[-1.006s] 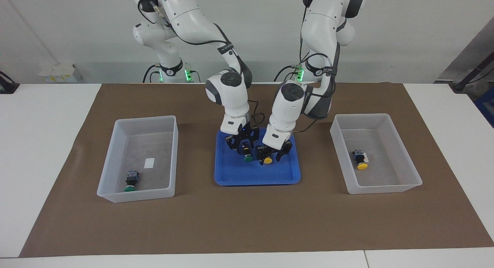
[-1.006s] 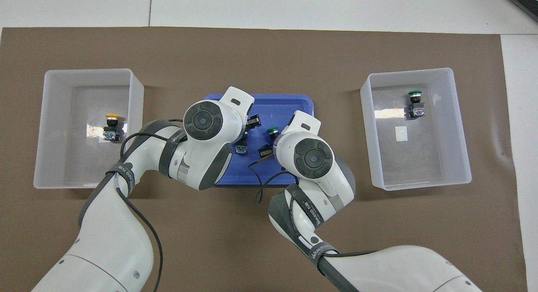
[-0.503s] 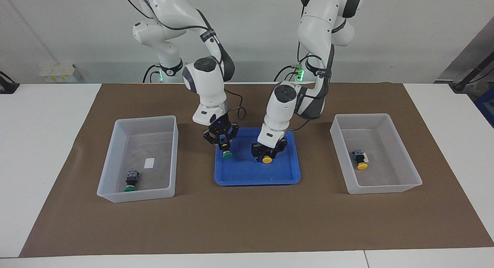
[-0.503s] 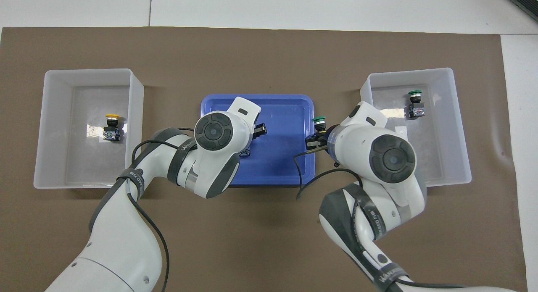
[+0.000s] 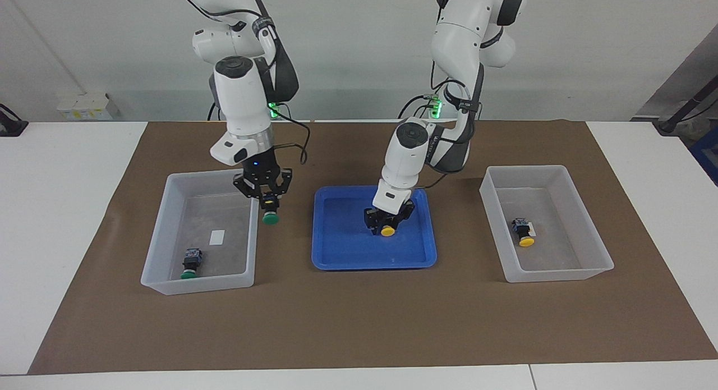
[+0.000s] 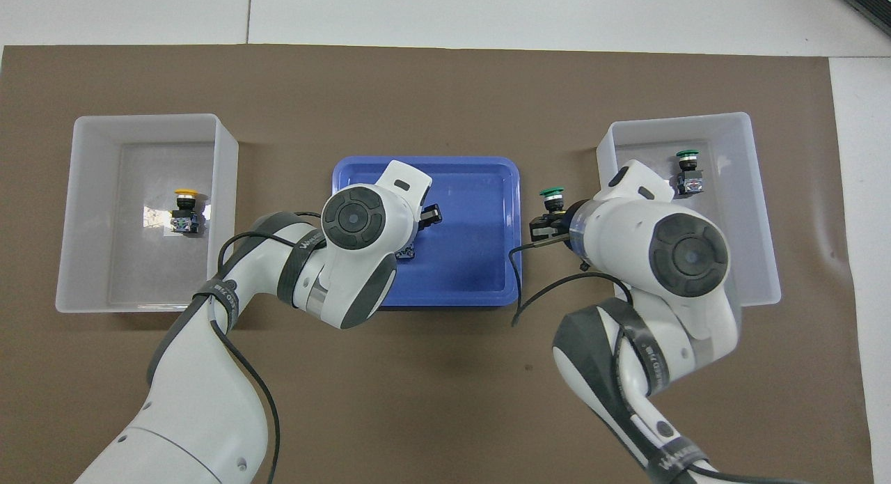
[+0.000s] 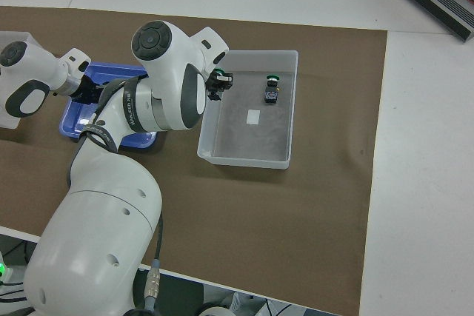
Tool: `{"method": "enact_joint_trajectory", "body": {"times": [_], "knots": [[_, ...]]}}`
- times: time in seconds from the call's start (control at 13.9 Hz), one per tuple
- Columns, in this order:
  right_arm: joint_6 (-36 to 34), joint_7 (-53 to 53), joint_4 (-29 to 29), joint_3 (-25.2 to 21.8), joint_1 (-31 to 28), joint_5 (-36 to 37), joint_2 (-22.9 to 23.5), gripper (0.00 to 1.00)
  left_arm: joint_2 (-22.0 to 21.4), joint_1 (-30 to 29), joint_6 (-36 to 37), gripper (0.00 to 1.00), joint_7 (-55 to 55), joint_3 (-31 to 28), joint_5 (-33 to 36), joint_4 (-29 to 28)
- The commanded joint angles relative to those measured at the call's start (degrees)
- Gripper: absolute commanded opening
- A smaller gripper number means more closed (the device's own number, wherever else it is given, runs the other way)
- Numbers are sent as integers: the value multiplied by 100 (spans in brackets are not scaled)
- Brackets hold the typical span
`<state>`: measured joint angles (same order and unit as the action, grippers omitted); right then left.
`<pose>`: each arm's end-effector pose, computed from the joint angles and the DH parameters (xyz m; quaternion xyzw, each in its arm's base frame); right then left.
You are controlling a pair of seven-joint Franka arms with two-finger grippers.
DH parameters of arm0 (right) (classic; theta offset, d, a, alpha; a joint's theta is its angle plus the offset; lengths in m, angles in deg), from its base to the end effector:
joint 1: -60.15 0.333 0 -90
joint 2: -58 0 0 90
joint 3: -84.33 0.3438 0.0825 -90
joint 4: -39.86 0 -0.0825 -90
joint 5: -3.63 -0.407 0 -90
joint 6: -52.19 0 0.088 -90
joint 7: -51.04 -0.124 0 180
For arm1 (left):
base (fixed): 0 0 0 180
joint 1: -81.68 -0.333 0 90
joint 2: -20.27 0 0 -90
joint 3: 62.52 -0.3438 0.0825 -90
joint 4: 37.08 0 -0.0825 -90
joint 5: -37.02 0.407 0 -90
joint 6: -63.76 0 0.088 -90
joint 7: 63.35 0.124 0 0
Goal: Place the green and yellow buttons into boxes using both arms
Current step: 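Carry the yellow button with the left gripper while the right gripper carries green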
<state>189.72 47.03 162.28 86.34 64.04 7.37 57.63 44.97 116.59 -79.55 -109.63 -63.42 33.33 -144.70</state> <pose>0.5840 0.0591 0.4353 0.9899 0.0372 0.1363 0.0135 0.5674 -0.3840 0.2929 0.9868 0.1290 0.0614 0.0758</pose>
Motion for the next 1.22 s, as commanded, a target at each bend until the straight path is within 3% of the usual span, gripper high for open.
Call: {"method": "enact_joint_trajectory", "body": {"times": [0.0,0.14,0.29,0.5,0.86,1.15], "knots": [[115,365,55,80,-266,38,133,0,-79,51,-127,16,-22,-59,-80,-181],[517,409,-50,80,-328,-14,518,0,-79,34,-127,4,-13,-59,-88,-172],[757,409,-103,72,-337,-14,800,0,-70,7,-127,0,13,-59,-80,-146],[775,409,-454,72,-398,-23,1213,0,-35,-2,91,0,31,-68,-71,100],[854,410,-911,80,-530,-23,1723,0,78,-221,1207,0,66,-77,-18,1030],[889,409,-1237,89,-504,-6,2154,0,-26,-668,1753,0,345,-68,-9,1401]]}}
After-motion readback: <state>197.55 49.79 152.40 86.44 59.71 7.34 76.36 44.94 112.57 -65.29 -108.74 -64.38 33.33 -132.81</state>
